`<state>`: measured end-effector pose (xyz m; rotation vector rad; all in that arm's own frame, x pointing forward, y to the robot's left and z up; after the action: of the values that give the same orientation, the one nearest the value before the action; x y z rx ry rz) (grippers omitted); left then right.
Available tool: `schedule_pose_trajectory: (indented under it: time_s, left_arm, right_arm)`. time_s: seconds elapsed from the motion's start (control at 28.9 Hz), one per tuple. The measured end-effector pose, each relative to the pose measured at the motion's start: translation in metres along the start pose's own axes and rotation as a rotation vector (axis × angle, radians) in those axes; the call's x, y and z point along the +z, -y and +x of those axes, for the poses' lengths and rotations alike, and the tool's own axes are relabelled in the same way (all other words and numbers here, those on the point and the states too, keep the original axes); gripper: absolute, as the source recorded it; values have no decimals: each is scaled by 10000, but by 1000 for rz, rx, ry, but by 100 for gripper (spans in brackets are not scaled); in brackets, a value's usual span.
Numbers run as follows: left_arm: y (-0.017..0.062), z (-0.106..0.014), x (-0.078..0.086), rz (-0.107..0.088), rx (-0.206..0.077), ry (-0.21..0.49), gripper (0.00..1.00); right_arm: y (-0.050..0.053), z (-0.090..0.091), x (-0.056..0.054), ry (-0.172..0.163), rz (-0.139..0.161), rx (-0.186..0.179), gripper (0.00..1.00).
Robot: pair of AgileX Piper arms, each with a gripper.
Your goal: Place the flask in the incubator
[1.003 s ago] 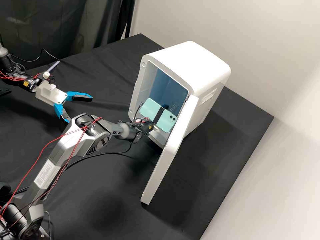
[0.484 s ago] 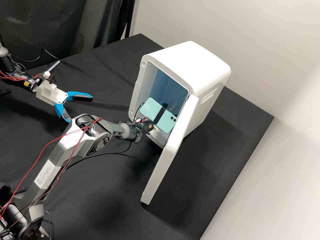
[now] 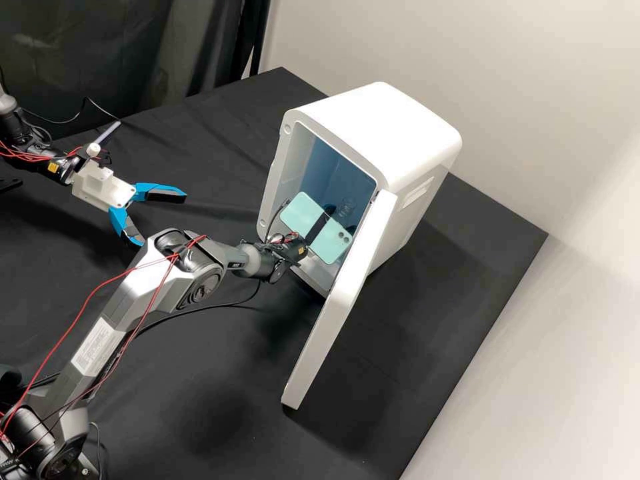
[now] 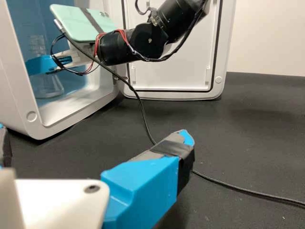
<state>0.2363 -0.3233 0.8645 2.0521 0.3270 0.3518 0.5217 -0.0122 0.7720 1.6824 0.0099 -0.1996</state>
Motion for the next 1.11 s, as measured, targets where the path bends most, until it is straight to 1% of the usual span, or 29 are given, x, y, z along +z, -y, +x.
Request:
schedule_pose_trajectory:
  time_s: [0.03, 0.07, 0.14, 0.24, 0.35, 0.45, 0.93, 1.11]
  left_arm:
    - [0, 0, 0, 0, 0, 0, 100]
    - [0, 0, 0, 0, 0, 0, 100]
    - [0, 0, 0, 0, 0, 0, 100]
    - [0, 0, 0, 0, 0, 0, 100]
    - [0, 0, 0, 0, 0, 0, 100]
    - [0, 0, 0, 0, 0, 0, 100]
    - [0, 0, 0, 0, 0, 0, 100]
    - [0, 0, 0, 0, 0, 0, 100]
  right_arm:
    - [9, 10, -6, 0, -13, -3, 0]
    - [4, 15, -8, 2, -17, -2, 0]
    - [5, 27, -24, 2, -36, -4, 0]
    - [18, 33, -23, 2, -52, -7, 0]
    - [15, 35, -26, 5, -50, -7, 0]
    - [11, 35, -23, 8, -40, -2, 0]
    - [5, 49, -30, 6, -40, 0, 0]
    - [-6, 59, -43, 11, -39, -4, 0]
